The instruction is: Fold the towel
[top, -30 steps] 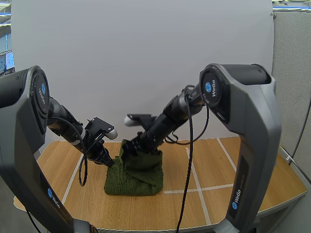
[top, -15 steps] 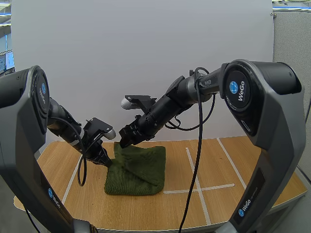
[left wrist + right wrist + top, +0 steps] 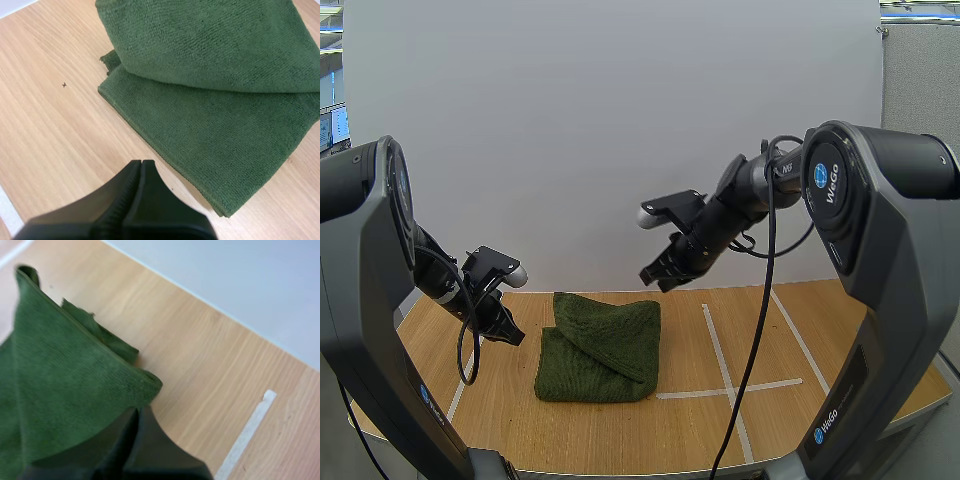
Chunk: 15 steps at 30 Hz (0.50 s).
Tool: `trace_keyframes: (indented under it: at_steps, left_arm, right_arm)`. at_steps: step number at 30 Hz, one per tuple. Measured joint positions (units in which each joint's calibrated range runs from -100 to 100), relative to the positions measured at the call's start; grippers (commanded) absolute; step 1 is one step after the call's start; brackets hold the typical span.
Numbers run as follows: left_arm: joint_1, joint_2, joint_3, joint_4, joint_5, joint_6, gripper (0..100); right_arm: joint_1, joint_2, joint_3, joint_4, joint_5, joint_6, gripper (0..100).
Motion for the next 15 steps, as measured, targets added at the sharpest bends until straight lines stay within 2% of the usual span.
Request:
trace_keyframes:
  at_steps: [12,15]
  left_arm:
    - [0.01,0.0,0.0,-1.5,0.5,0.4,0]
    - [0.01,0.0,0.0,-1.6,0.7,0.4,0]
  right_arm:
    - [-0.2,16.7,1.0,-0.4,-15.9,0.0,0]
    - [-0.2,17.9,1.0,0.5,-16.3,-0.1,0]
